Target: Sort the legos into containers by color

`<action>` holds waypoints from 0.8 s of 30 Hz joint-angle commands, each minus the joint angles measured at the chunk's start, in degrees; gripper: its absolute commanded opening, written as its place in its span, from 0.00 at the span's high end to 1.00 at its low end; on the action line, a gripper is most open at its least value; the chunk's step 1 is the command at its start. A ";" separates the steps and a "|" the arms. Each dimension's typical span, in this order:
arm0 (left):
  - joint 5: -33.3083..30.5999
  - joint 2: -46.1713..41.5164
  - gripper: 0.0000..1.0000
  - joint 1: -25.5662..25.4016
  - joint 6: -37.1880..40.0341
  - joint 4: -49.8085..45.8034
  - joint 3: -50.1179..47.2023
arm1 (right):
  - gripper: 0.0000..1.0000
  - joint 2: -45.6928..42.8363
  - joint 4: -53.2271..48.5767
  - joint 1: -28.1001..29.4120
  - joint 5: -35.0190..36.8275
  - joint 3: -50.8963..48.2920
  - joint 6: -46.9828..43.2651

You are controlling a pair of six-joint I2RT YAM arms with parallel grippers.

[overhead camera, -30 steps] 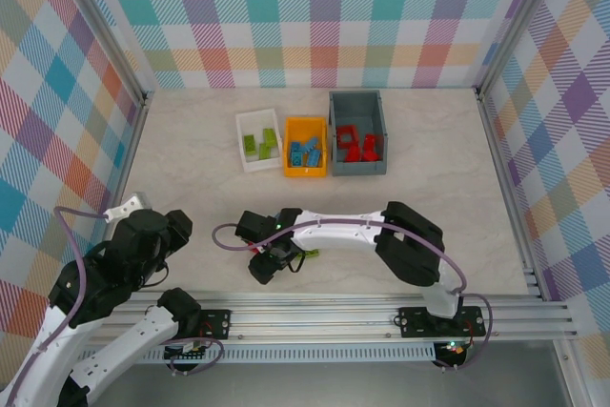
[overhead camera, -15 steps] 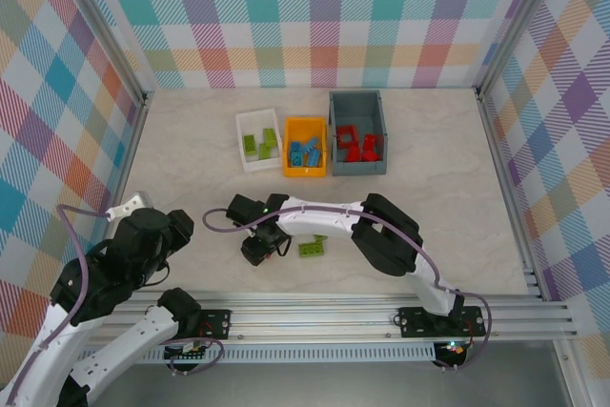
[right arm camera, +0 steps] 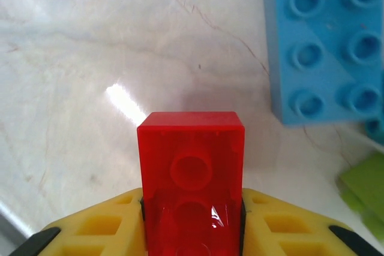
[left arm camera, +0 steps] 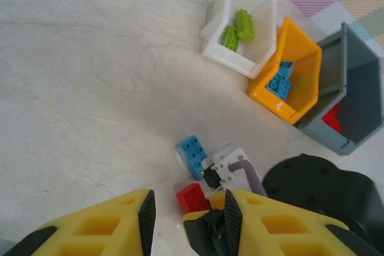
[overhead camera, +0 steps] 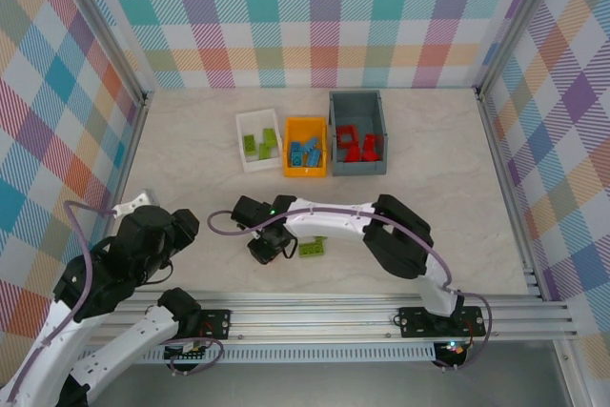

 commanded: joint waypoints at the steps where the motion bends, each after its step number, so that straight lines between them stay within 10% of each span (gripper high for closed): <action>1: 6.71 2.80 0.63 -0.33 3.27 6.38 -0.58 | 0.64 -10.07 -0.36 -0.42 1.62 -2.41 1.71; 7: 21.16 14.69 0.63 -1.63 5.00 22.14 1.33 | 0.65 -23.75 -0.98 -11.26 0.28 -9.50 5.10; 12: 19.70 31.92 0.63 -8.78 8.75 30.08 10.47 | 0.65 -26.23 -3.51 -25.49 2.11 -7.30 5.70; 24: 13.14 58.12 0.63 -12.31 13.59 42.84 25.93 | 0.66 2.76 -14.98 -41.61 19.91 28.31 3.28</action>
